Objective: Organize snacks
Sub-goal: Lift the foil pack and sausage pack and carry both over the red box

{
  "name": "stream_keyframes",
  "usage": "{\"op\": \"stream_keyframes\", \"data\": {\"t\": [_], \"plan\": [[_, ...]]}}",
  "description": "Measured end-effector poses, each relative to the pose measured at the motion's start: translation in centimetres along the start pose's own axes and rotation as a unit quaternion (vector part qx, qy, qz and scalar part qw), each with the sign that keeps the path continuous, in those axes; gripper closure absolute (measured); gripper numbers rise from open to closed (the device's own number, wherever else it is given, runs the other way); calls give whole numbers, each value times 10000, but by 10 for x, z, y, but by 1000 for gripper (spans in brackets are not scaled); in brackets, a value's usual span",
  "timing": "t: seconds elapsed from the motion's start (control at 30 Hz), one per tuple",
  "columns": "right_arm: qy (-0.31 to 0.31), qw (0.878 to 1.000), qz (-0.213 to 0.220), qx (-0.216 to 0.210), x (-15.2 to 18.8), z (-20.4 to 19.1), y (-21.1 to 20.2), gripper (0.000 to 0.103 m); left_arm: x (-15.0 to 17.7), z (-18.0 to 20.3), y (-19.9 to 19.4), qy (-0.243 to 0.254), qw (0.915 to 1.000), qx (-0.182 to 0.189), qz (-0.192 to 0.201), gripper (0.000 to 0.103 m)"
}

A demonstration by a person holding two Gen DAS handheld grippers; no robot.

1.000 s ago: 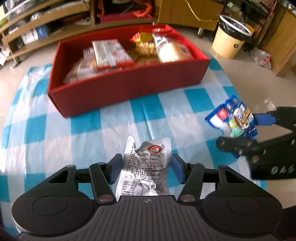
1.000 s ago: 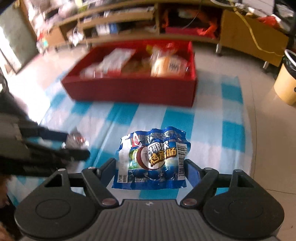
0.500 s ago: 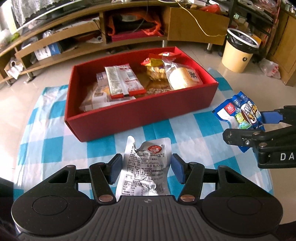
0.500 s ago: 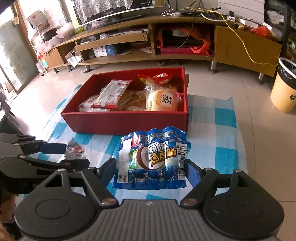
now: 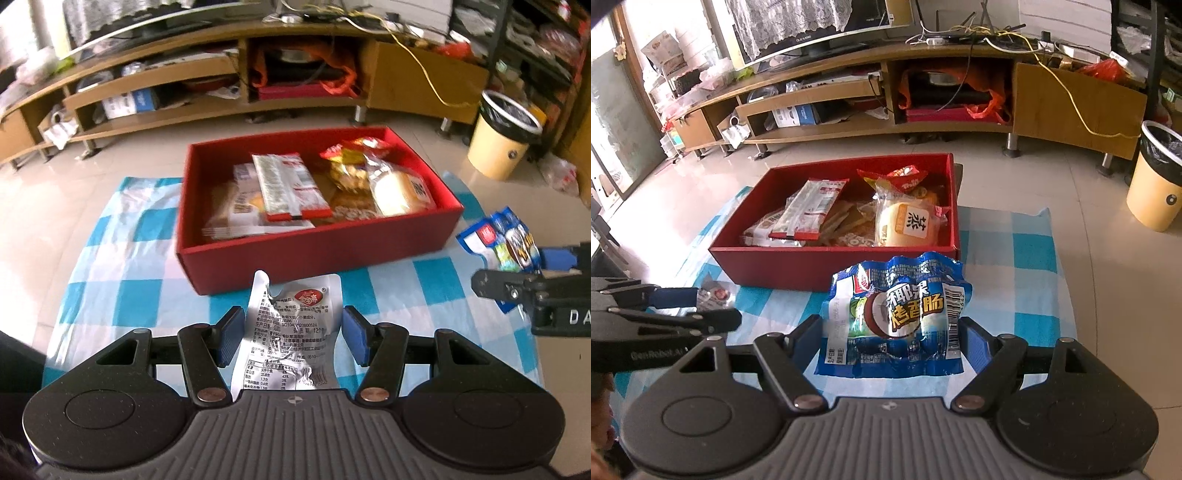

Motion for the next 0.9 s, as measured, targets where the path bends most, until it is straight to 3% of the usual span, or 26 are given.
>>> {"op": "stream_keyframes", "data": {"t": [0.37,0.73,0.9], "plan": [[-154,9998,50,-84,-3,-16,-3,28,20,-9,-8,-515,9985,-13,-170,39],[-351,9989,-304,-51,5,-37,6,28,12,-2,-13,-443,9987,-136,-227,38],[-373,9990,-255,-50,-3,-44,3,28,3,-2,-15,-487,9985,-130,-222,38]]}}
Point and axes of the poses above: each gripper's, at about its wrist camera, not at the fingertips, and y roughly the way its jaws point, z to its right, x to its underside, the point moved 10 cm from there along y, roughly the way its jaws point, and after that the axes turned 2 degrees about -x, right-handed, at the moved point
